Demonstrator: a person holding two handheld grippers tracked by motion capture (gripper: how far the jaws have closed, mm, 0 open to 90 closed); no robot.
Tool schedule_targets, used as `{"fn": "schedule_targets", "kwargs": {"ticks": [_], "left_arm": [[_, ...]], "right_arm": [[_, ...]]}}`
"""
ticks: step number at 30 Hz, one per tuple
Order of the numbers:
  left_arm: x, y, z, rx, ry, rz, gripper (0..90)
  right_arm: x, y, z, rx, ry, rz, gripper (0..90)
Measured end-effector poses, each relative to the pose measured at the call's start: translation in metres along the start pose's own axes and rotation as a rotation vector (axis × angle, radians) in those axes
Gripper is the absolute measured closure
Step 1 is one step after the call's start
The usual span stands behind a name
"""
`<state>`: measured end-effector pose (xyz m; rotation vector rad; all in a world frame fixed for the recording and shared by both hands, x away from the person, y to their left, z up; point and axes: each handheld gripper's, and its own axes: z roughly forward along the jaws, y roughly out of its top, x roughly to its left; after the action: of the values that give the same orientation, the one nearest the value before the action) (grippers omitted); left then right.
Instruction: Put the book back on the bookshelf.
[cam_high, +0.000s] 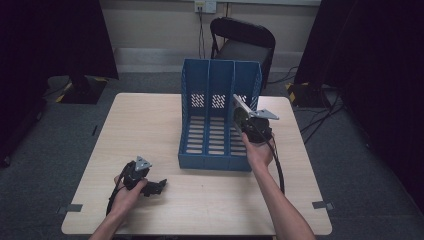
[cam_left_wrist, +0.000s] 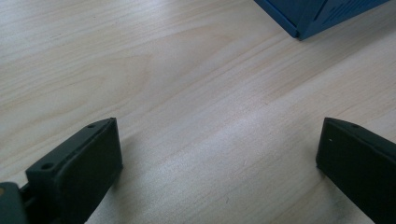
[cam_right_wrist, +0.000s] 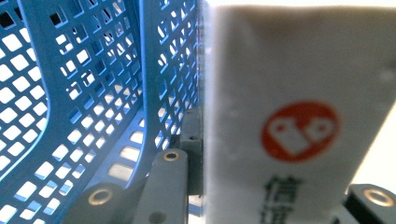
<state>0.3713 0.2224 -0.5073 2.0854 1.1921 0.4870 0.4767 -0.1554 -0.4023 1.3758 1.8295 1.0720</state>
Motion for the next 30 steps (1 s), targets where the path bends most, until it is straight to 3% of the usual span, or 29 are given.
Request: {"fn": "schedule_targets", "kwargs": {"ticks": [4, 14, 17, 30], "left_arm": [[0.0, 0.0, 0.0, 0.0, 0.0, 0.0, 0.0], [0.0, 0.0, 0.0, 0.0, 0.0, 0.0, 0.0], [0.0, 0.0, 0.0, 0.0, 0.0, 0.0, 0.0], [0.0, 0.0, 0.0, -0.001, -0.002, 0.005, 0.0]], "right_arm": [[0.001, 0.0, 0.004, 0.004, -0.009, -0.004, 76.2], [-0.001, -0.003, 0.017, 0.077, -0.004, 0.001, 76.1], [0.0, -0.004, 0.017, 0.079, -0.008, -0.015, 76.0], [-0.002, -0.016, 0.01, 0.076, 0.016, 0.011, 74.7]]}}
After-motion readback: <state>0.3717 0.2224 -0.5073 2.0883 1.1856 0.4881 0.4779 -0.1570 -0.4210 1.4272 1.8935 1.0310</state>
